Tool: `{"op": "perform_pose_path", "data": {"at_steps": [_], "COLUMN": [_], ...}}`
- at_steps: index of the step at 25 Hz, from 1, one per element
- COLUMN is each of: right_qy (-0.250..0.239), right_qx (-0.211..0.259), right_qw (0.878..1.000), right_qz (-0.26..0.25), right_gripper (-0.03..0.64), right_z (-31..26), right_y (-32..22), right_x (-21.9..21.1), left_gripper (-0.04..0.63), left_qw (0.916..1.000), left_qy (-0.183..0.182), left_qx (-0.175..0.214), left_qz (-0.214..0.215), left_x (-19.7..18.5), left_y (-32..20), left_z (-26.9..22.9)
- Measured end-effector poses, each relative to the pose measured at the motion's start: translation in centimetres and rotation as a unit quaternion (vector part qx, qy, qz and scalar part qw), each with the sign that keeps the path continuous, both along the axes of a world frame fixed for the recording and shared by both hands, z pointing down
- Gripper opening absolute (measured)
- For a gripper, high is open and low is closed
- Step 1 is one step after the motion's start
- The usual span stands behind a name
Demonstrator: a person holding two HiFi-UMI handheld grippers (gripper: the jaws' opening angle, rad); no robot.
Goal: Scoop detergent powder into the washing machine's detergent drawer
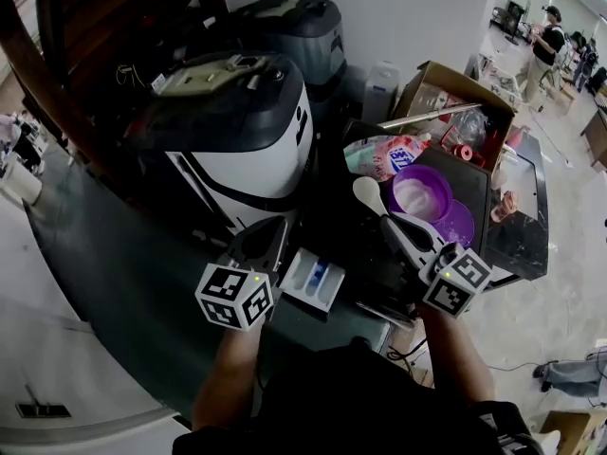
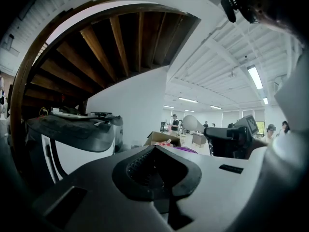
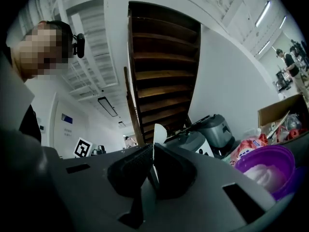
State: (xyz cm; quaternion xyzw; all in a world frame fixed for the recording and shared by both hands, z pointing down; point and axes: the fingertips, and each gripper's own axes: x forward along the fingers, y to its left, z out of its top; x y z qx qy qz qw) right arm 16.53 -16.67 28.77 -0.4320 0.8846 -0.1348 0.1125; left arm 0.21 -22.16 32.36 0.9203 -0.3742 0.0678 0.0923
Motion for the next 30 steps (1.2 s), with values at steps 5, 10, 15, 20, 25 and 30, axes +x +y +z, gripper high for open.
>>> {"op": "perform_pose_path", "data": {"at_steps": [5, 10, 15, 20, 25, 30], "right_qy": [-0.001, 0.013, 0.010, 0.023, 0.024, 0.027], "right_qx": [0.025, 0.031, 0.025, 0.033, 0.036, 0.037], "right_qw": [1.000, 0.999, 1.000, 0.999, 0.999, 0.999], "right_qz": [-0.002, -0.007, 0.000, 0.001, -0.001, -0.002], "right_gripper": [0.018, 0.018, 0.018, 0.018, 0.018, 0.018], "right_z": [-1.4, -1.3, -1.3, -0.9, -1.0, -0.9], "right_y": [0.2, 0.1, -0.2, -0.2, -0.3, 0.0], "right_x": [0.0, -0.6, -0.6, -0.4, -0.6, -1.0], "left_gripper": [0.008, 0.008, 0.008, 0.008, 0.008, 0.008], "left_qw": [0.9999, 0.9998, 0.9997, 0.9997, 0.9996, 0.9997], "left_qy": [0.005, 0.005, 0.003, 0.004, 0.004, 0.004], "left_qx": [0.011, 0.017, 0.020, 0.018, 0.023, 0.022], "left_qz": [-0.006, -0.011, -0.012, -0.015, -0.016, -0.014], "left_x": [0.0, 0.0, 0.2, 0.1, 0.3, 0.4], "left_y": [-0.3, -0.7, -0.7, -0.7, -0.7, -0.2], "left_z": [-0.7, -1.1, -0.9, -0.9, -1.2, -1.1]}}
